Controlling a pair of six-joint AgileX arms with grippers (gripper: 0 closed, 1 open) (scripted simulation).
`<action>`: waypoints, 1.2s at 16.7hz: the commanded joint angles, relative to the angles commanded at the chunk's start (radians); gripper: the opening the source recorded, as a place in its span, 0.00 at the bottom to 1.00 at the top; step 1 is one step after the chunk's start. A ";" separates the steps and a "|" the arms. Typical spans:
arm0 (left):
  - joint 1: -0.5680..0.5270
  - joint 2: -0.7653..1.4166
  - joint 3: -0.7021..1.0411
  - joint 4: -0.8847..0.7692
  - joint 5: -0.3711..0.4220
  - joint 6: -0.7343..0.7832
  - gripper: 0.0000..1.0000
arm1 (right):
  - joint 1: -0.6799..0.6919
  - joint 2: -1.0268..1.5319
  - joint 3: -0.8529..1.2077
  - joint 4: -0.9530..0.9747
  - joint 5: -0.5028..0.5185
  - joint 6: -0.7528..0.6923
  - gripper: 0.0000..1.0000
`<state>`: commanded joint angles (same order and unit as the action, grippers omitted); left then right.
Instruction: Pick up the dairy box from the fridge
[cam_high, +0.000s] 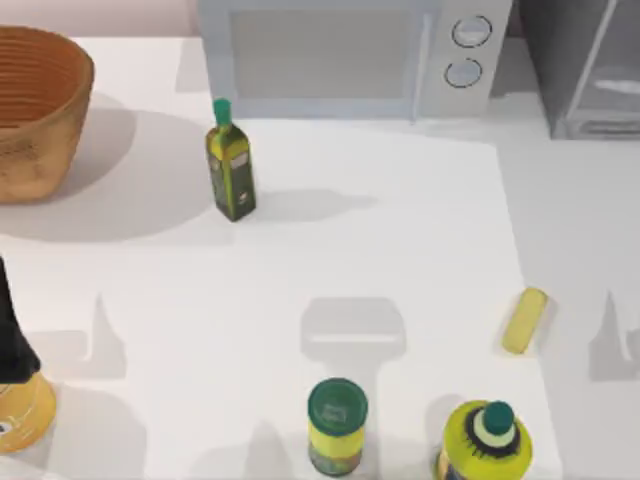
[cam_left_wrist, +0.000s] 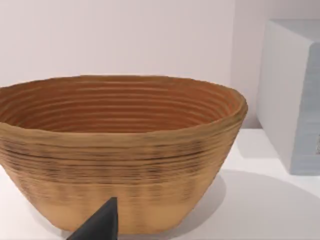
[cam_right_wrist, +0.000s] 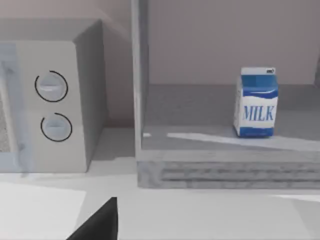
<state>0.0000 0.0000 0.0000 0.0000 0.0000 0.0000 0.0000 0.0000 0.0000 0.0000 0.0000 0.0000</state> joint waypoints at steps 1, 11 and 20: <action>0.000 0.000 0.000 0.000 0.000 0.000 1.00 | 0.000 0.000 0.000 0.000 0.000 0.000 1.00; 0.000 0.000 0.000 0.000 0.000 0.000 1.00 | -0.154 0.463 0.058 0.448 -0.142 -0.003 1.00; 0.000 0.000 0.000 0.000 0.000 0.000 1.00 | -0.398 1.351 0.124 1.190 -0.379 0.012 1.00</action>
<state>0.0000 0.0000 0.0000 0.0000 0.0000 0.0000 -0.3980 1.3508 0.1242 1.1900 -0.3790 0.0122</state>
